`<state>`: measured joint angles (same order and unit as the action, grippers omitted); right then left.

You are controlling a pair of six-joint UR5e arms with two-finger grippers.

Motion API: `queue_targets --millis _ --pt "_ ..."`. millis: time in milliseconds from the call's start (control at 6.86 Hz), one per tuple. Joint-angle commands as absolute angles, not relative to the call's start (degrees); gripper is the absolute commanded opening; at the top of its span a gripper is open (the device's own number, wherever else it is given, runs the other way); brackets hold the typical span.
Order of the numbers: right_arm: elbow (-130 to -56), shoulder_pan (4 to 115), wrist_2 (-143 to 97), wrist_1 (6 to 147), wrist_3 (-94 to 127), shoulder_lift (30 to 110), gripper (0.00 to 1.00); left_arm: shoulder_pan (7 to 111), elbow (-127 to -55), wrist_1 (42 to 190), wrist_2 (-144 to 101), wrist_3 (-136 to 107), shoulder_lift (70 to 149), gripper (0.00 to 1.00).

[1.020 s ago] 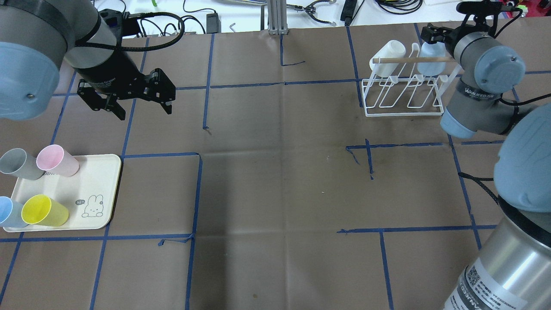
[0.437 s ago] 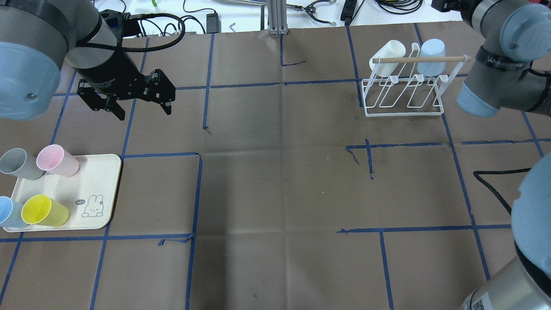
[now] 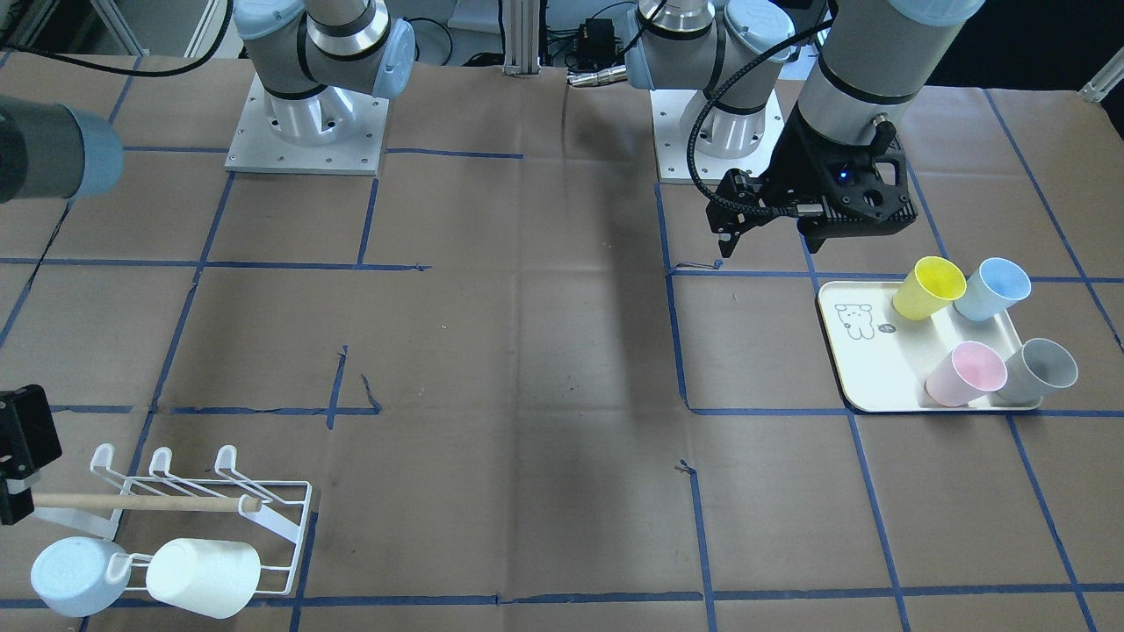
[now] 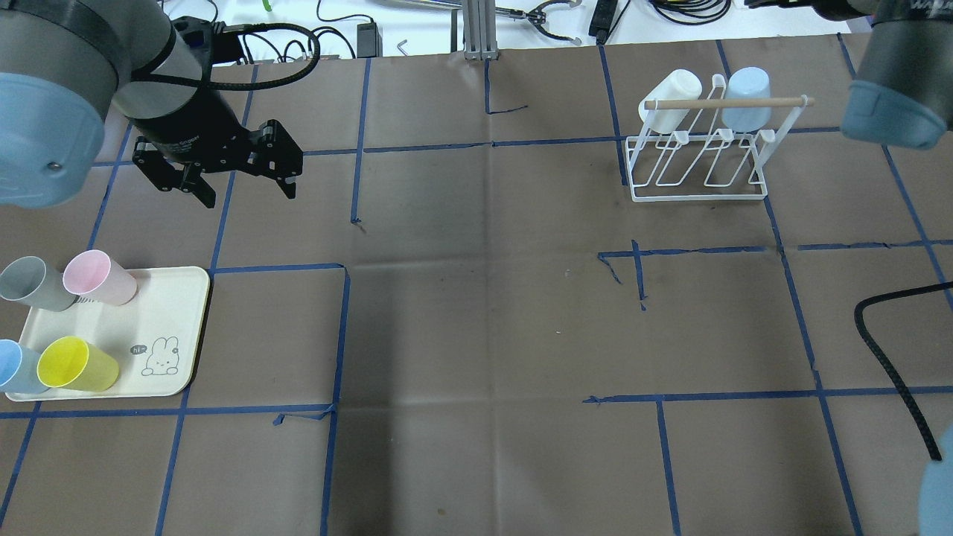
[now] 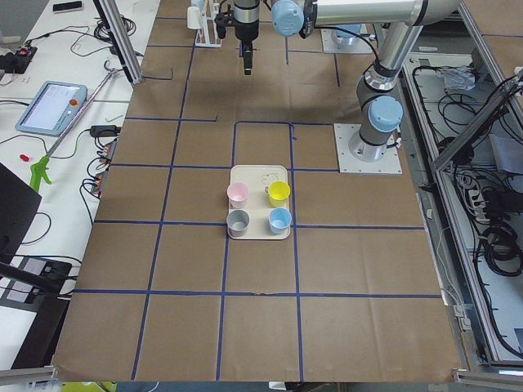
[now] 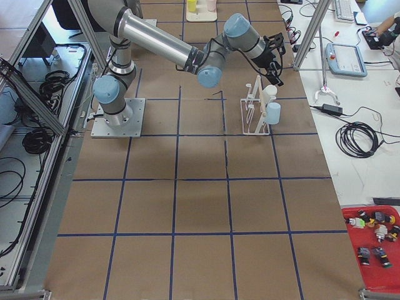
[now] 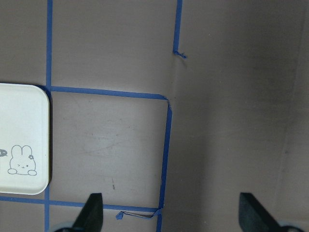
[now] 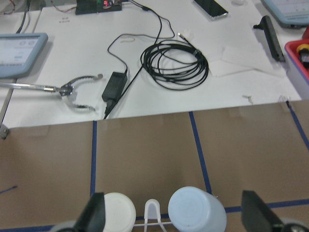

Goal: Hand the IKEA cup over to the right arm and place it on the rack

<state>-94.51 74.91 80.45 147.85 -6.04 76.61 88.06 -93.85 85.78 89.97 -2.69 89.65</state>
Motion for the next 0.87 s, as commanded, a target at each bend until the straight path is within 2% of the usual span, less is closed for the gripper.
queue_targets --millis 0,583,729 --pt "-93.4 78.7 81.6 131.4 -5.8 82.0 1.0 88.1 -93.8 85.8 90.0 -2.6 89.6 0.99" --pt "-93.9 86.6 89.4 98.5 2.0 90.9 1.0 88.1 -93.9 85.8 90.0 -2.6 89.6 0.99" --pt "-94.2 88.1 88.9 96.9 1.8 93.1 1.0 88.1 -94.0 85.8 90.0 -2.6 89.6 0.99"
